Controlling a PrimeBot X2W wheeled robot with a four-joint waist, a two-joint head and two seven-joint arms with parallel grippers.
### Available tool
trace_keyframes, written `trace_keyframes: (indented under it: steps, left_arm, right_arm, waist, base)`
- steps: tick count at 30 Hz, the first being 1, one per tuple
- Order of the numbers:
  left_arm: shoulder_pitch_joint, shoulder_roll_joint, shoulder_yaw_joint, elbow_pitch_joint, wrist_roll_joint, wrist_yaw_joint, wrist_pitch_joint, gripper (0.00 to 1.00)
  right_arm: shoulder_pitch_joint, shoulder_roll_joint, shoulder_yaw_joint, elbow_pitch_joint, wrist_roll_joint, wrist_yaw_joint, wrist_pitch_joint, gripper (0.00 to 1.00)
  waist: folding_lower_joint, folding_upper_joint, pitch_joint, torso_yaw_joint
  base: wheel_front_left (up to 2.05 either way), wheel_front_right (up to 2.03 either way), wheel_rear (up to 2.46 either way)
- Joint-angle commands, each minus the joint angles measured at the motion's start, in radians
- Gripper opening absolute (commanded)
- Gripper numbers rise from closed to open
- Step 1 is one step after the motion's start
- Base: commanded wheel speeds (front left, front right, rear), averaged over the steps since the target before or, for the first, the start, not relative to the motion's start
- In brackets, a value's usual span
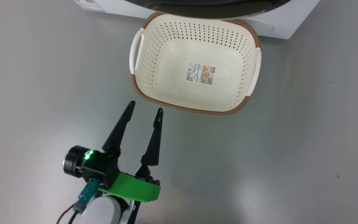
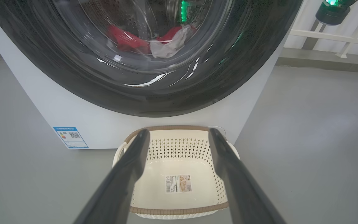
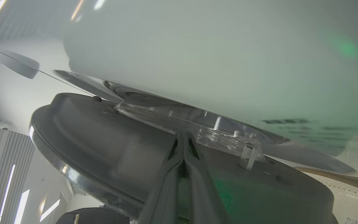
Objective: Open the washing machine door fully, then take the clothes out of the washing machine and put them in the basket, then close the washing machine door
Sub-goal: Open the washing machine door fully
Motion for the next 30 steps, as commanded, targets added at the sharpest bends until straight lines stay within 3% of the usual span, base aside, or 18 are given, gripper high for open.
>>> trace_keyframes:
  steps: [1, 30]
  left_arm:
    - [-0.002, 0.012, 0.023, -0.024, -0.008, 0.009, -0.008, 1.0]
    - [0.085, 0.012, 0.041, 0.001, 0.0, 0.004, -0.008, 1.0]
  right_arm:
    - [0.005, 0.031, 0.011, -0.025, -0.007, 0.001, 0.02, 0.0]
    - [0.317, 0.113, 0.039, -0.174, -0.098, 0.001, 0.127, 0.0]
  waist:
    - [0.0, 0.0, -0.003, 0.0]
    - [0.0, 0.0, -0.189, -0.007]
  base:
    - [0.0, 0.0, 0.0]
    - [0.0, 0.0, 0.0]
